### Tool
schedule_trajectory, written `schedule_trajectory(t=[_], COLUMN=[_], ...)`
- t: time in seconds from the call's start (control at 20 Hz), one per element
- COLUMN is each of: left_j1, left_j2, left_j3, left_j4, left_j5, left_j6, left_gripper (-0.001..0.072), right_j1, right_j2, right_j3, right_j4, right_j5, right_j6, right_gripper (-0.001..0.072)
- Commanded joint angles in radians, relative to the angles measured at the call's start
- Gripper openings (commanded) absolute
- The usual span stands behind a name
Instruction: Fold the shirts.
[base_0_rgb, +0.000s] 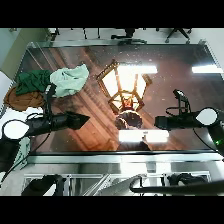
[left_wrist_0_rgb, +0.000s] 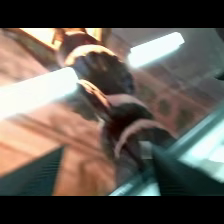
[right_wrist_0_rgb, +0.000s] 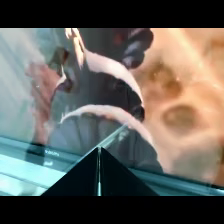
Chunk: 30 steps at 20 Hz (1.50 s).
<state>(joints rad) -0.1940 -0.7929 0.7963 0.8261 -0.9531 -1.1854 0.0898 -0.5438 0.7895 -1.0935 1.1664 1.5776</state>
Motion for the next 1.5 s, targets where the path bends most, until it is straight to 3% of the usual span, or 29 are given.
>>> schedule_trajectory(t=[0.0,0.05,0.1,0.3,0.45,0.75,1.05,1.1,1.15,1.2,1.45], left_j1=[0.098,0.159,0.228,0.473,0.570,0.543,0.427,0.411,0.399,0.392,0.352], left_j2=[-0.117,-0.165,-0.216,-0.431,-0.630,-1.029,-1.260,-1.282,-1.300,-1.314,-1.270], left_j3=[0.074,0.114,0.154,0.302,0.399,0.649,0.907,0.938,0.974,1.015,1.203], left_j4=[0.126,0.124,0.125,0.125,0.123,0.113,0.116,0.116,0.117,0.117,0.107], left_j5=[0.057,0.046,0.044,0.050,0.117,0.169,0.167,0.162,0.134,0.077,-0.206], left_j6=[-0.008,-0.009,-0.008,-0.008,-0.008,-0.008,-0.009,-0.009,-0.009,-0.010,-0.012], left_gripper=[0.0705,0.0706,0.0706,0.0706,0.0707,0.0706,0.0699,0.0532,0.0226,0.0015,0.0013], right_j1=[-0.001,-0.001,-0.001,-0.001,-0.001,-0.001,-0.001,-0.001,-0.001,-0.001,-0.001], right_j2=[-0.007,-0.008,-0.010,-0.026,-0.043,-0.102,-0.138,-0.142,-0.145,-0.144,-0.144], right_j3=[0.000,0.000,0.000,0.000,0.000,0.000,0.000,0.000,0.000,0.000,0.000], right_j4=[0.003,-0.009,-0.020,-0.074,-0.074,-0.074,-0.074,-0.074,-0.074,-0.074,-0.074], right_j5=[-0.057,-0.089,-0.121,-0.164,-0.164,-0.175,-0.175,-0.175,-0.175,-0.173,-0.164], right_j6=[0.001,0.001,0.001,0.001,0.001,0.001,0.002,0.002,0.002,0.002,0.001], right_gripper=[0.0258,0.0433,0.0466,0.0467,0.0467,0.0466,0.0463,0.0463,0.0463,0.0462,0.0445])
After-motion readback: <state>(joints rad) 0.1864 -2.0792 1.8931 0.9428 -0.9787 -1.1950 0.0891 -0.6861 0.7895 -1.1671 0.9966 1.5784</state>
